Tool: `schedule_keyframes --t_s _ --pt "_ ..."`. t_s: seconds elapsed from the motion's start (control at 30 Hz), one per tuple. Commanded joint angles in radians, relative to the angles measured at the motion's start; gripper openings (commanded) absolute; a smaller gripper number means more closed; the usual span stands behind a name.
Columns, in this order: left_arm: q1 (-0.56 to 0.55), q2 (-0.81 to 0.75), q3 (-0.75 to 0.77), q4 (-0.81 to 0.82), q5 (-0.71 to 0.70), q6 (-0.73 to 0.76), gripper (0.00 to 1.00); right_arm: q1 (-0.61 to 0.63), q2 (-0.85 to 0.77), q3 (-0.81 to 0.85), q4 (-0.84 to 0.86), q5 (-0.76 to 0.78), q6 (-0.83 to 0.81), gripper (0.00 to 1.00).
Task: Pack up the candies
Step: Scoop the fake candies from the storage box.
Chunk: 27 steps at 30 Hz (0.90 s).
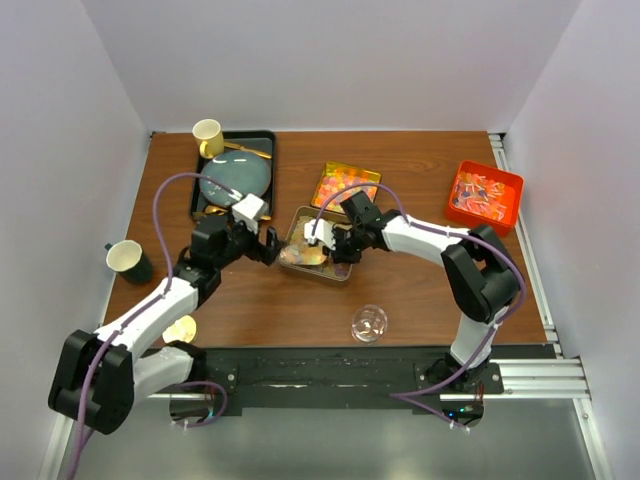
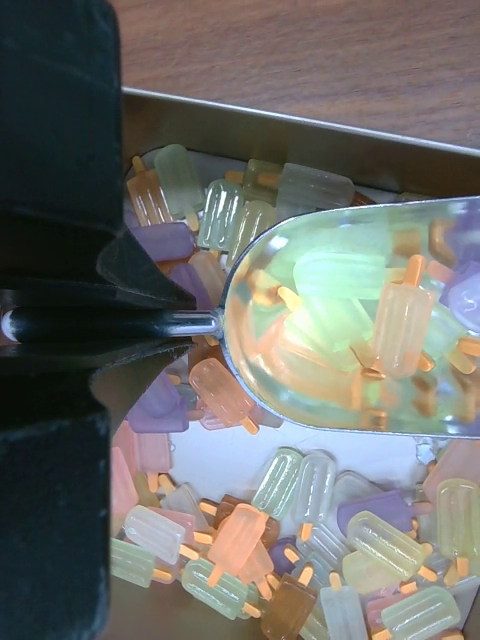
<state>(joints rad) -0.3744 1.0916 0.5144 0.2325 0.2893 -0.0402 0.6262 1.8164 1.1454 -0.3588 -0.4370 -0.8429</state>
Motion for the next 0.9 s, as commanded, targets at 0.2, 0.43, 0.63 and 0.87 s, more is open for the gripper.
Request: schedule_keyframes --t_s 0.2,0.43,0.63,0.87 --pt "0.146 0.045 0.137 -0.009 -0.079 0.008 0.89 -0.039 -0.126 -0.098 0.216 -0.042 0.179 0.0" --pt "0.187 0.065 0.165 -0.071 -0.093 0.065 0.89 -0.039 -0.187 -0.177 0.354 -0.039 0.275 0.0" --pt "0.196 0.088 0.173 -0.061 -0.052 0.068 0.88 -0.037 -0.2 -0.182 0.29 -0.026 0.231 0.0" --pt "0.198 0.094 0.161 -0.042 -0.05 0.085 0.88 -0.049 -0.255 -0.203 0.268 -0.046 0.205 0.0"
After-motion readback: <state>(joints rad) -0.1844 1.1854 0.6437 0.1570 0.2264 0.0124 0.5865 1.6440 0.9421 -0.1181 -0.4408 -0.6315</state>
